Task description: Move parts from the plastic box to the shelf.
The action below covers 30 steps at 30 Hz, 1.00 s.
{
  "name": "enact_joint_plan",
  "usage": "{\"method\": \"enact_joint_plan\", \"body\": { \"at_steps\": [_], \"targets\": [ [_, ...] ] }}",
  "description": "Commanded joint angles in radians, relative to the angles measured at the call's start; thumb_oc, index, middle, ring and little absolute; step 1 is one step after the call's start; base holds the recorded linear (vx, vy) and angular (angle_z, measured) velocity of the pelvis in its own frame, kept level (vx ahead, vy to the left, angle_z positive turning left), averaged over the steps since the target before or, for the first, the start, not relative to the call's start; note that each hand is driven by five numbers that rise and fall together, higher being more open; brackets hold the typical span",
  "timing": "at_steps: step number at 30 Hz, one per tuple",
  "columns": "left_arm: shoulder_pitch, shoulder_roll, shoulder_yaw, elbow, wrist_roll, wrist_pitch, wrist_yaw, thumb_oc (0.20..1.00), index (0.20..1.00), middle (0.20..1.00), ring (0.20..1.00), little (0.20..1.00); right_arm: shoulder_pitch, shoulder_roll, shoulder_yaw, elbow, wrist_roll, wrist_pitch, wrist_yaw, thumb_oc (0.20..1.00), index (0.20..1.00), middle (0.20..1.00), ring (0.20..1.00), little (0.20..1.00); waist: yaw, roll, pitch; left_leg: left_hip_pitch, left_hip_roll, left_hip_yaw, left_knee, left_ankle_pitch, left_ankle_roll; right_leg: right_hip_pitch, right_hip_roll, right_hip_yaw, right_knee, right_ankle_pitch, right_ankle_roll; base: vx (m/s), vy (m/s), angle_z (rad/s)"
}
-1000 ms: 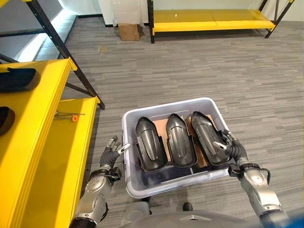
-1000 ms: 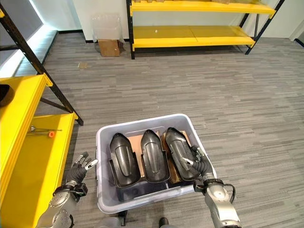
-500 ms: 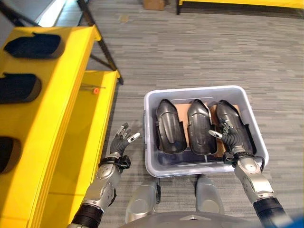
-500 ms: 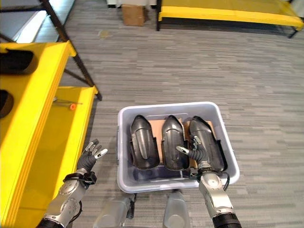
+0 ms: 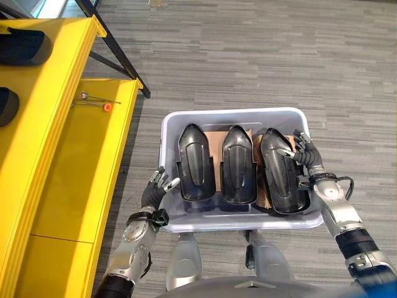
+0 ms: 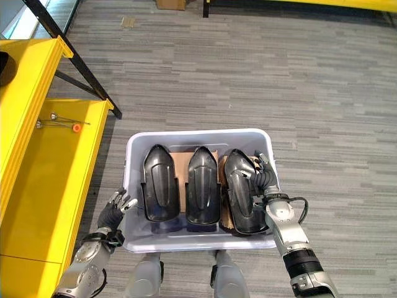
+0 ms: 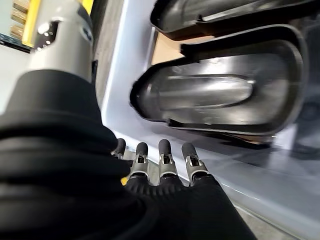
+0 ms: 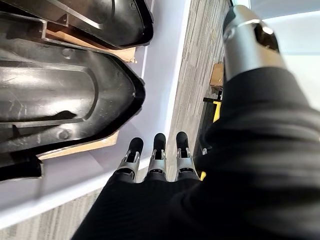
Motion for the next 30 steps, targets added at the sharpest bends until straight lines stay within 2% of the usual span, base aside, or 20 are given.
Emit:
{"method": "enact_joint_plan", "body": {
  "at_steps": [1, 8, 11, 13, 19, 26, 30],
  "targets": [
    [-0.019, 0.048, 0.023, -0.061, -0.007, -0.061, -0.002, 1.0, 1.0, 1.0, 1.0, 1.0, -0.06, 0.001, 0.022, -0.025, -0.045, -0.052, -0.034, 1.0, 1.0, 1.0, 1.0, 1.0, 0.015, -0.061, 0.006, 0.06, 0.007, 0.012, 0.033, -0.055, -0.008, -0.035, -0.132, -0.007, 0.101, -0.035, 0.066, -0.02, 0.004, -0.23],
    [-0.035, 0.051, -0.011, -0.057, -0.018, -0.076, 0.011, 1.0, 1.0, 1.0, 1.0, 1.0, -0.111, 0.034, 0.031, 0.112, -0.017, -0.046, -0.081, 1.0, 1.0, 1.0, 1.0, 1.0, 0.018, -0.028, 0.028, 0.04, -0.01, 0.024, 0.033, -0.053, -0.006, -0.063, -0.148, 0.008, 0.096, -0.022, 0.068, -0.03, 0.013, -0.02],
    [-0.039, 0.053, -0.029, -0.051, -0.021, -0.08, 0.006, 1.0, 1.0, 1.0, 1.0, 1.0, -0.119, 0.047, 0.052, 0.185, 0.006, -0.039, -0.069, 1.0, 1.0, 1.0, 1.0, 1.0, 0.018, 0.0, 0.043, 0.021, -0.027, 0.025, 0.037, -0.052, -0.003, -0.083, -0.164, 0.016, 0.098, -0.015, 0.069, -0.06, 0.036, -0.03],
    [-0.035, 0.058, -0.044, -0.058, -0.028, -0.083, 0.003, 1.0, 1.0, 1.0, 1.0, 1.0, -0.162, 0.058, 0.075, 0.288, 0.014, -0.032, -0.071, 1.0, 1.0, 1.0, 1.0, 1.0, 0.023, 0.025, 0.055, 0.002, -0.042, 0.03, 0.044, -0.055, 0.0, -0.108, -0.177, 0.022, 0.098, -0.004, 0.072, -0.07, 0.042, -0.03],
    [-0.049, 0.077, -0.096, -0.074, -0.049, -0.096, -0.012, 1.0, 1.0, 1.0, 1.0, 1.0, -0.294, 0.072, 0.092, 0.539, 0.065, -0.026, -0.078, 1.0, 1.0, 1.0, 1.0, 1.0, 0.036, 0.059, 0.092, -0.039, -0.056, 0.042, 0.065, -0.055, 0.005, -0.15, -0.189, 0.038, 0.107, 0.007, 0.072, -0.07, 0.017, -0.06],
    [-0.068, 0.063, -0.106, -0.052, -0.052, -0.093, -0.003, 1.0, 1.0, 1.0, 1.0, 1.0, -0.276, 0.156, 0.105, 0.501, 0.225, -0.046, -0.043, 1.0, 1.0, 1.0, 1.0, 1.0, 0.028, 0.064, 0.098, -0.031, -0.056, 0.054, 0.06, -0.056, 0.004, -0.155, -0.188, 0.048, 0.103, 0.01, 0.072, -0.01, 0.003, -0.03],
    [-0.083, 0.046, -0.107, -0.045, -0.061, -0.09, 0.016, 1.0, 1.0, 1.0, 1.0, 1.0, -0.234, 0.211, 0.155, 0.339, 0.309, -0.068, -0.031, 1.0, 1.0, 1.0, 1.0, 1.0, 0.015, 0.058, 0.101, -0.024, -0.053, 0.061, 0.054, -0.055, 0.0, -0.155, -0.186, 0.05, 0.099, 0.014, 0.071, -0.01, -0.001, -0.02]
  ]
}}
